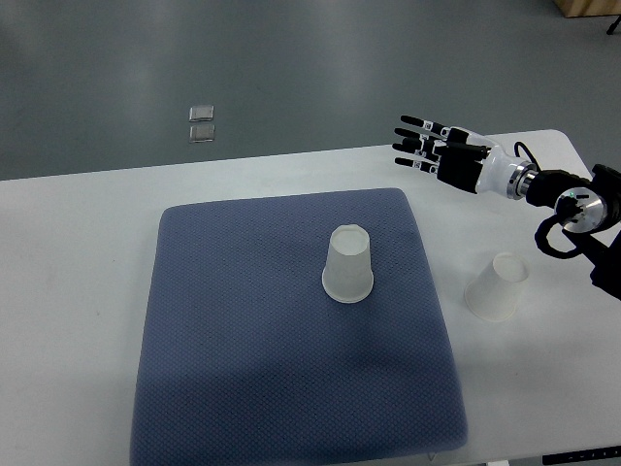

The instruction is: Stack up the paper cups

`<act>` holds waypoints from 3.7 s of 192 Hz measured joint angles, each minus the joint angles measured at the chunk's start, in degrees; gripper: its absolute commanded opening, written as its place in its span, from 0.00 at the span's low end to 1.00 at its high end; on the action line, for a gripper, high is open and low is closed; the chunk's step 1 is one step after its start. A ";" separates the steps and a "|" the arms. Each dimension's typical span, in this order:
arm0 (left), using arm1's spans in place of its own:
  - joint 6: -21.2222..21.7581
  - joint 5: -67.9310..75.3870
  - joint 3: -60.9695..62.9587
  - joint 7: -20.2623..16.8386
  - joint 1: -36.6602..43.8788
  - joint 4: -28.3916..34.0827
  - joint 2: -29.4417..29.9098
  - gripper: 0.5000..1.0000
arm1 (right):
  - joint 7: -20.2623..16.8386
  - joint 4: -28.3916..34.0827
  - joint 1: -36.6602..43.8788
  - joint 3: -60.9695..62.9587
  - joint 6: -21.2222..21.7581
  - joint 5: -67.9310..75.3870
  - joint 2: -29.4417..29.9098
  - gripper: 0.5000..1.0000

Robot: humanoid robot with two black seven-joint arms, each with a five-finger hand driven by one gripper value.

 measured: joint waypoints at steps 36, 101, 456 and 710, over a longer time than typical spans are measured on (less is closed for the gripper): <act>0.00 0.00 0.00 -0.01 0.26 0.13 0.00 1.00 | -0.04 0.03 0.00 0.00 0.13 0.00 0.03 0.85; -0.03 0.00 0.02 -0.03 -0.08 -0.08 0.00 1.00 | 0.16 0.03 0.19 -0.16 0.06 -0.47 -0.26 0.85; -0.05 0.00 0.03 0.00 -0.17 -0.08 0.00 1.00 | 24.58 30.80 4.00 -11.11 4.16 -66.53 -38.36 0.84; -0.03 0.00 0.04 0.00 -0.17 -0.09 0.00 1.00 | 24.15 32.39 -6.99 -17.24 -14.46 -73.48 -32.04 0.84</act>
